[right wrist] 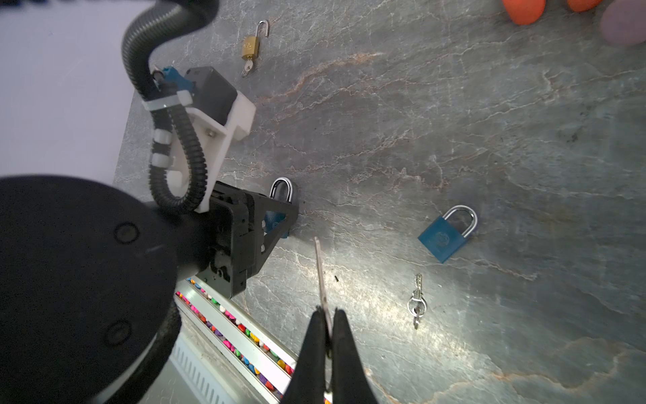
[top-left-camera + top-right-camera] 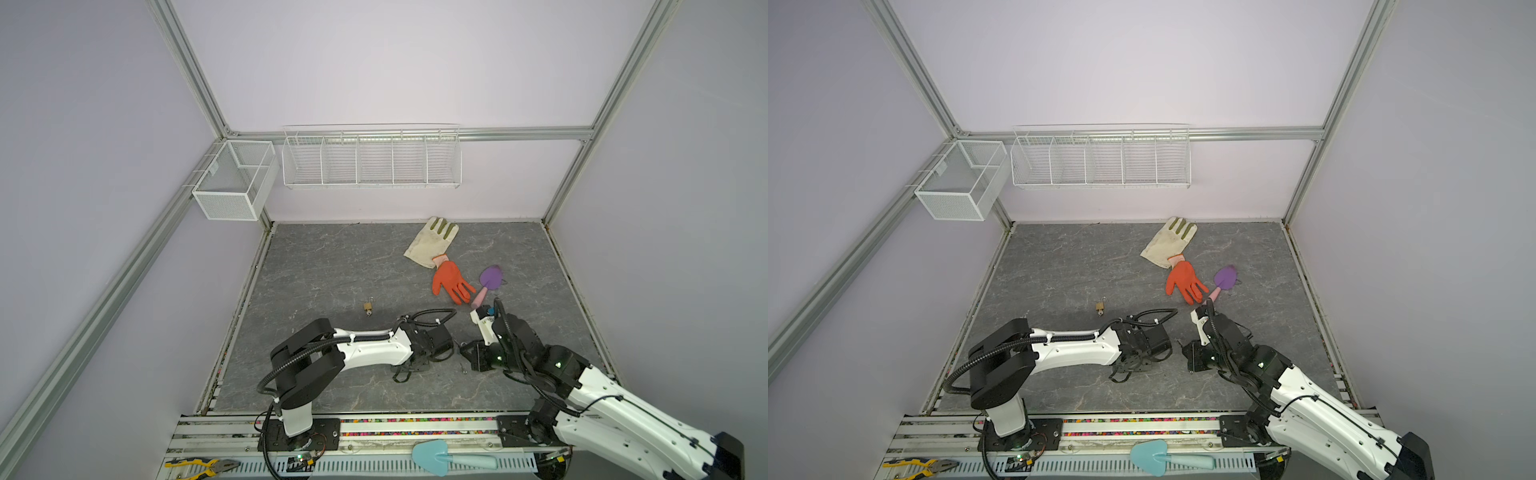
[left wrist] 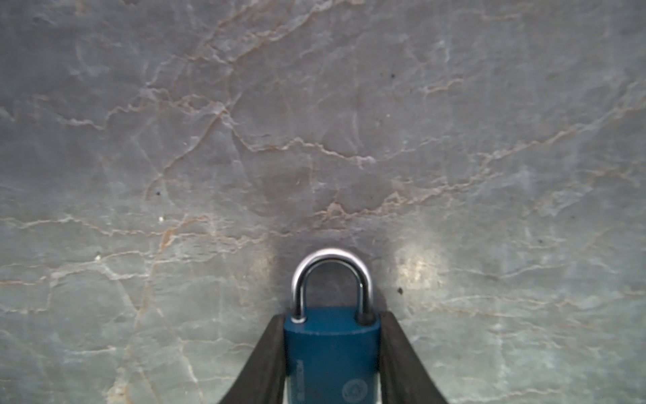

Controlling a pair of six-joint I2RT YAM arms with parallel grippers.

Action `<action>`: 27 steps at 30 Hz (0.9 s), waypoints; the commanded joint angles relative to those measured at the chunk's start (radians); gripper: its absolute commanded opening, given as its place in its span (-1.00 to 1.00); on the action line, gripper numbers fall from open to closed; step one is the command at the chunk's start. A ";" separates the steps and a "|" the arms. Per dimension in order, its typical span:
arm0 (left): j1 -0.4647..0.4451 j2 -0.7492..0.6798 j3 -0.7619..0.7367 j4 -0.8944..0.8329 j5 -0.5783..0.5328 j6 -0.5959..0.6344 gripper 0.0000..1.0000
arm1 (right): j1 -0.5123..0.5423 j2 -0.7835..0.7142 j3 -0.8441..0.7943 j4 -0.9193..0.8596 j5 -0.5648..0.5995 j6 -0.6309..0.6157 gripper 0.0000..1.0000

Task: Unlock with the key
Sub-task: 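Grasp the larger blue padlock with the left gripper and lift it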

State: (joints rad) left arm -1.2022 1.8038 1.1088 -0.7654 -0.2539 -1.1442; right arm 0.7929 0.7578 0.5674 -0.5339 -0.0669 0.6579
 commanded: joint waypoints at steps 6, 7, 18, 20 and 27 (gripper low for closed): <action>0.017 -0.154 0.006 -0.035 -0.095 -0.050 -0.59 | 0.005 -0.012 0.020 -0.032 0.037 -0.003 -0.87; 0.022 -0.177 0.007 -0.037 -0.102 -0.052 -0.61 | 0.006 -0.009 0.024 -0.031 0.034 -0.004 -0.87; 0.102 -0.481 -0.066 0.170 -0.171 -0.056 -0.92 | 0.123 0.061 0.107 0.042 0.124 -0.027 -0.87; 0.111 -0.521 -0.080 0.209 -0.181 -0.082 -0.97 | 0.152 0.066 0.109 0.077 0.148 -0.010 -0.87; 0.132 -0.619 -0.121 0.323 -0.205 -0.200 -1.00 | 0.245 0.097 0.122 0.181 0.250 0.040 -0.87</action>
State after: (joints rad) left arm -1.0790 1.2160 1.0008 -0.5293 -0.4133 -1.2610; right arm 1.0096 0.8383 0.6624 -0.4232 0.1101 0.6670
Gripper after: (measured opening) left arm 0.360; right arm 0.066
